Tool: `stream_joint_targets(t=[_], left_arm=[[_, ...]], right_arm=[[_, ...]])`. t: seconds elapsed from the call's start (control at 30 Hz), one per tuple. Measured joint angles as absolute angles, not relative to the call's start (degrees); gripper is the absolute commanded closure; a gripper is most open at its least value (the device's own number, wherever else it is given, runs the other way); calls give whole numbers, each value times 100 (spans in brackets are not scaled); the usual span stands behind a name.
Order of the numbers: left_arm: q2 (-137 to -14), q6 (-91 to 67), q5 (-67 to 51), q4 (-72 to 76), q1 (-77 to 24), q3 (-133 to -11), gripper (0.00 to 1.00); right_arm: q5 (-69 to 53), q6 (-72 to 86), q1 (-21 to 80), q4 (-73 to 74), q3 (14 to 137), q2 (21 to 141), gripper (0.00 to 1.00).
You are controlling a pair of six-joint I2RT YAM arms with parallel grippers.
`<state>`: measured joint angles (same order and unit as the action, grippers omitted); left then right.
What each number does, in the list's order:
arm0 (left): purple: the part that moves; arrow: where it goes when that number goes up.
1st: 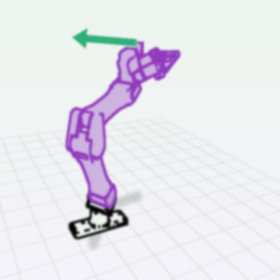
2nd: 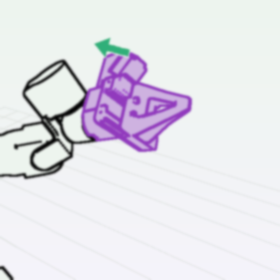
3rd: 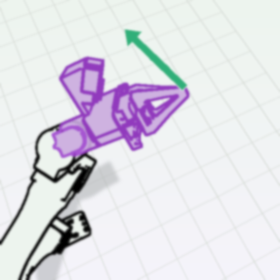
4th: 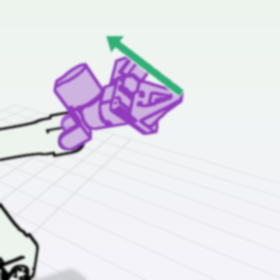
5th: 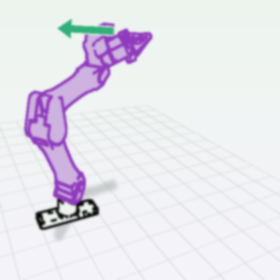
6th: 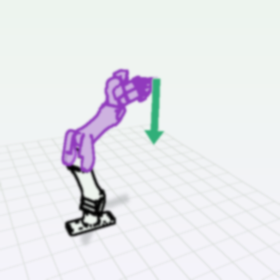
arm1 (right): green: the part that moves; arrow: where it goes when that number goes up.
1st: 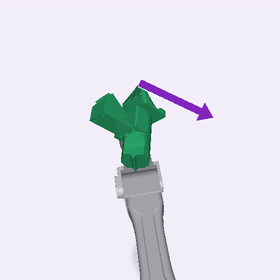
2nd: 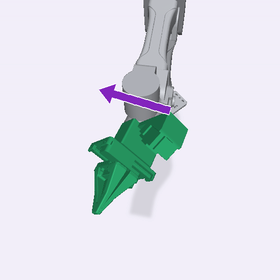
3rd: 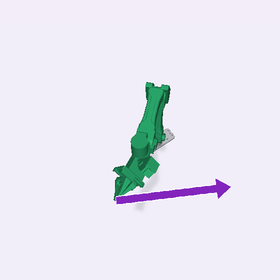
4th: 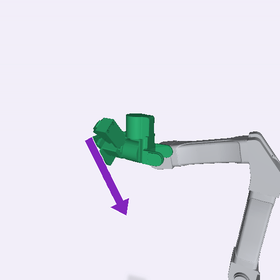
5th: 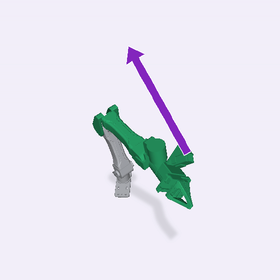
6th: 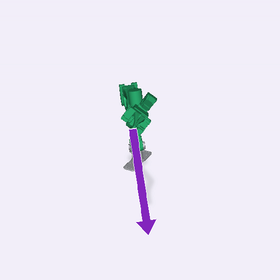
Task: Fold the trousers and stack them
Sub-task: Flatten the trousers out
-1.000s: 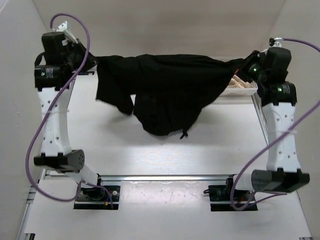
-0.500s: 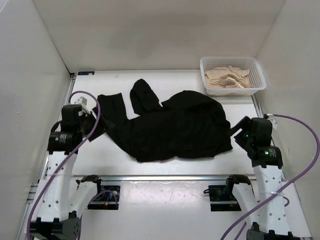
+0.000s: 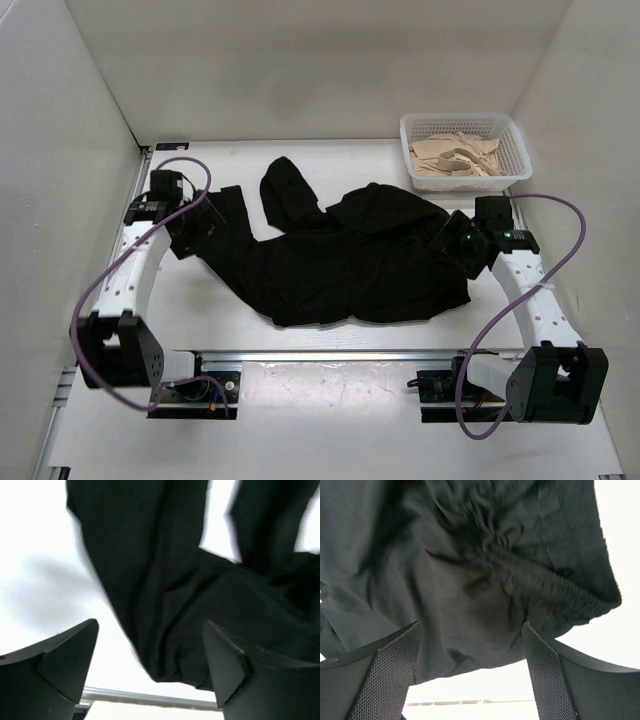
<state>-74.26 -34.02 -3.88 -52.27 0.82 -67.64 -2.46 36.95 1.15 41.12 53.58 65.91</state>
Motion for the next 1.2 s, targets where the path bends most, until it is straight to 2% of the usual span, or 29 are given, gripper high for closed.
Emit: stream_joint_targets(t=[0.23,0.3,0.33,0.37,0.4,0.43,0.47,0.5,0.53,0.73,1.0,1.1,1.13,1.17,1.2], left_arm=[[-8750,-3457,-377,-4893,121,-6412,1],[-9137,-3457,-373,-4759,134,-6412,5],[-9292,-3459,-368,-4735,137,-6423,11],[-9509,-3463,-360,-4694,139,-6440,29],[-9640,-3476,-355,-4676,139,-6462,43],[-9815,-3507,-346,-4665,139,-6519,62],[-9981,-3489,-349,-4637,139,-6600,81],[-10073,-3461,-344,-4624,139,-6659,90],[-10204,-3417,-346,-4635,148,-6785,90],[-10422,-3277,-615,-4624,340,-7467,90],[-10328,-3273,-1389,-4984,1092,-9937,90],[-9828,-3299,-1533,-4930,1317,-10523,90],[-9546,-3301,-1559,-4921,1372,-10527,85],[-9192,-3304,-1590,-4897,1411,-10438,74],[-8744,-3273,-1603,-4842,1433,-10208,39]], right_arm=[[-333,3743,115,4187,4692,6560,16],[-292,3760,113,4171,4589,6696,21],[-283,3782,108,4150,4574,6772,26],[-276,3787,108,4060,4541,6899,42],[-276,3763,108,3983,4519,7026,50],[-279,3785,108,3922,4512,7148,64],[-276,3785,104,3830,4510,7269,85],[-281,3839,99,3778,4508,7338,93],[-279,3848,97,3708,4517,7419,100],[-252,3835,89,3800,5459,7850,100],[-388,3754,86,3997,9992,8886,100],[-460,3743,89,3924,10422,8486,100],[-467,3739,89,3966,10377,8265,100],[-460,3721,86,3846,10095,7915,100],[-434,3710,86,3874,9773,7548,100]])
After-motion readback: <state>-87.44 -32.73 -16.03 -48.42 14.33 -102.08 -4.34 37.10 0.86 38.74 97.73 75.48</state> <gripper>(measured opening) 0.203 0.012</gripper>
